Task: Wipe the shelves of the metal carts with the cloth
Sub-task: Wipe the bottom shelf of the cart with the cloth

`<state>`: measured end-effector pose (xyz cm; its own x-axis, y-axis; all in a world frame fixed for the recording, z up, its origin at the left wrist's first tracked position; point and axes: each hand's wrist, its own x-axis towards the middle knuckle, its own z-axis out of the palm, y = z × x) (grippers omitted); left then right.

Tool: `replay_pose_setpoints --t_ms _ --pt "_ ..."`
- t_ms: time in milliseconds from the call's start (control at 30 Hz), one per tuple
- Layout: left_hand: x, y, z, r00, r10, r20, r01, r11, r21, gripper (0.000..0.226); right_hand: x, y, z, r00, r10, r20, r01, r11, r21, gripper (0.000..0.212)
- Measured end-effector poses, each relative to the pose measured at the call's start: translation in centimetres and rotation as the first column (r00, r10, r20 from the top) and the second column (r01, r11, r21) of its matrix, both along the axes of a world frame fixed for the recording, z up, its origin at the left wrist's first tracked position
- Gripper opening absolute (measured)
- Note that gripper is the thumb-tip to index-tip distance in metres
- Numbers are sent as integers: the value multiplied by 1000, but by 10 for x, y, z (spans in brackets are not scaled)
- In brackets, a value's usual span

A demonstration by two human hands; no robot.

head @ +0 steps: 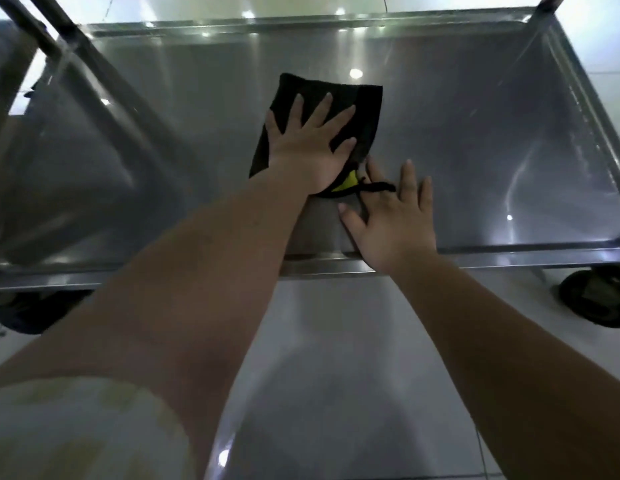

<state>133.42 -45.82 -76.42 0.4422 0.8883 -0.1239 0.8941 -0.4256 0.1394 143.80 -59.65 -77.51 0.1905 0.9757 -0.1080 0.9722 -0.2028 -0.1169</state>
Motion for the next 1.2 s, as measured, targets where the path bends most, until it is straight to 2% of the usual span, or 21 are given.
replay_pose_setpoints --t_ms 133,267,367,533,700,833,1000,1100,1200 --pt "-79 25 0 985 171 5 -171 984 41 57 -2 1 -2 1000 -16 1 16 1000 8 67" --pt "-217 52 -3 942 334 -26 -333 942 39 66 -2 3 -1 1000 -18 -11 18 1000 9 65" --pt "-278 49 2 903 421 -86 -418 907 55 56 -3 4 1 1000 -9 0 9 1000 -4 64" --pt "-244 36 7 880 465 -97 -461 885 57 55 -6 6 1 1000 -7 29 8 1000 -19 62" --pt "-108 13 4 976 209 -57 -207 977 43 57 -5 5 3 999 0 42 1 1000 -28 61" --pt "-31 -25 1 998 63 -27 -62 998 33 58 -1 6 2 999 2 33 0 999 -46 62" --pt "-77 -20 1 1000 -25 12 24 998 64 59 -1 9 5 1000 3 9 -2 998 -69 60" --pt "-139 -14 -1 992 126 17 -126 990 57 60 -7 10 8 999 -32 28 35 993 -110 60" --pt "-170 -19 -2 976 219 10 -219 974 64 61 -31 16 14 986 -169 13 169 971 -172 56"
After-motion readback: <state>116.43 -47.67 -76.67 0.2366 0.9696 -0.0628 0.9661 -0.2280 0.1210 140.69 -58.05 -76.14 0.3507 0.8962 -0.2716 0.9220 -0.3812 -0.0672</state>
